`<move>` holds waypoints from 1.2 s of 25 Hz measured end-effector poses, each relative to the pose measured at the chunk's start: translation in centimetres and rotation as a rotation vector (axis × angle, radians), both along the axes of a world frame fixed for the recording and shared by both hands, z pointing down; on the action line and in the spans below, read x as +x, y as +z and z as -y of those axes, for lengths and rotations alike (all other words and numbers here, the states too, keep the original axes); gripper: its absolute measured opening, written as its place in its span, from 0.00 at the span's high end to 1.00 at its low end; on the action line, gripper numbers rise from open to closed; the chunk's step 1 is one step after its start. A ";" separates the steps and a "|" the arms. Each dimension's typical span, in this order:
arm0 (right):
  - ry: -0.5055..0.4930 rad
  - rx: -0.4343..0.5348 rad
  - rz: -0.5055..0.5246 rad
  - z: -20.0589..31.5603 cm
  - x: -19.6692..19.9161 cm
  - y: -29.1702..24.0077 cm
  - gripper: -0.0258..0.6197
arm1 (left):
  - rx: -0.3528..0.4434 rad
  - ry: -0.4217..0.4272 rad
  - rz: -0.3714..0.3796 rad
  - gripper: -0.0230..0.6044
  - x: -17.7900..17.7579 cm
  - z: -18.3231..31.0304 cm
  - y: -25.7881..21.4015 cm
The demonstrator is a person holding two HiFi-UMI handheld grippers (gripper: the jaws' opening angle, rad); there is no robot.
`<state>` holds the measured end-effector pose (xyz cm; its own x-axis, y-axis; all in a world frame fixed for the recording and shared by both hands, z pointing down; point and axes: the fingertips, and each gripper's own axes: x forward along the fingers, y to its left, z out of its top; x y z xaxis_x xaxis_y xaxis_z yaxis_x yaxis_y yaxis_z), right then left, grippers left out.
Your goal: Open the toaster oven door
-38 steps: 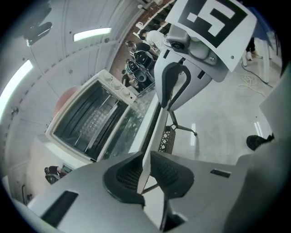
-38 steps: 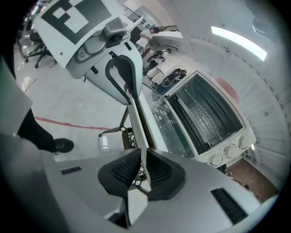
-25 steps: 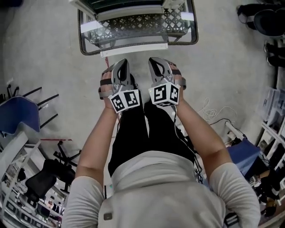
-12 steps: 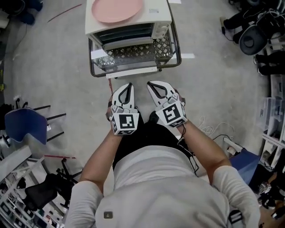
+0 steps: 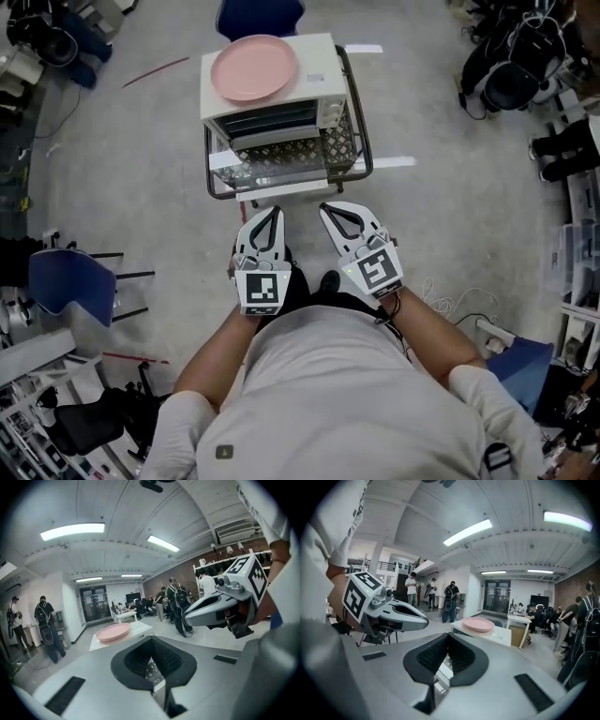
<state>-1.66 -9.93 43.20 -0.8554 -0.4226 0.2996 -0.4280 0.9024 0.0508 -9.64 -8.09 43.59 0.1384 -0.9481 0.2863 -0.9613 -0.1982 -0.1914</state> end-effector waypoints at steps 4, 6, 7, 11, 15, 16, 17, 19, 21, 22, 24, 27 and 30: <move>0.013 0.005 0.042 -0.1 1.5 -3.0 0.93 | 0.012 0.002 -0.062 0.94 0.3 -0.4 -2.7; 0.014 0.013 0.059 -0.5 2.1 -4.4 0.93 | 0.032 0.014 -0.078 0.94 0.6 -0.9 -4.0; 0.014 0.018 0.064 -0.6 2.3 -5.0 0.93 | 0.048 0.025 -0.086 0.94 0.8 -1.0 -4.8; -0.002 0.068 0.075 -0.6 3.5 -6.2 0.93 | 0.081 0.040 -0.090 0.94 1.9 -1.8 -6.6; -0.008 0.089 0.104 -1.2 5.0 -7.7 0.93 | 0.090 0.023 -0.087 0.94 3.1 -2.7 -7.8; -0.012 0.094 0.109 -1.3 5.3 -8.1 0.93 | 0.093 0.014 -0.089 0.94 3.3 -3.0 -8.1; -0.016 0.097 0.113 -1.5 5.5 -8.3 0.93 | 0.096 0.005 -0.089 0.94 3.4 -3.2 -8.4; -0.027 0.095 0.122 -1.9 6.0 -8.7 0.93 | 0.100 -0.009 -0.089 0.94 3.7 -3.7 -8.9; -0.028 0.072 0.136 -2.3 6.5 -8.8 0.93 | 0.100 -0.016 -0.086 0.94 4.1 -4.2 -9.1; -0.025 0.057 0.143 -2.6 6.7 -8.9 0.93 | 0.097 -0.016 -0.085 0.94 4.2 -4.4 -9.2; -0.026 0.043 0.152 -3.0 7.1 -9.0 0.93 | 0.093 -0.016 -0.084 0.94 4.6 -5.0 -9.4; -0.054 0.067 0.149 -3.4 7.2 -9.0 0.93 | 0.093 -0.032 -0.082 0.94 4.3 -5.9 -9.6; -0.065 0.075 0.151 -3.9 7.4 -8.9 0.93 | 0.087 -0.055 -0.097 0.94 3.8 -6.6 -9.7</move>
<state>5.71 -6.05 34.26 -0.9146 -0.3811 0.1353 -0.3766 0.9245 0.0581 -5.83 -1.51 33.84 0.1089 -0.9757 0.1903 -0.9851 -0.1315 -0.1108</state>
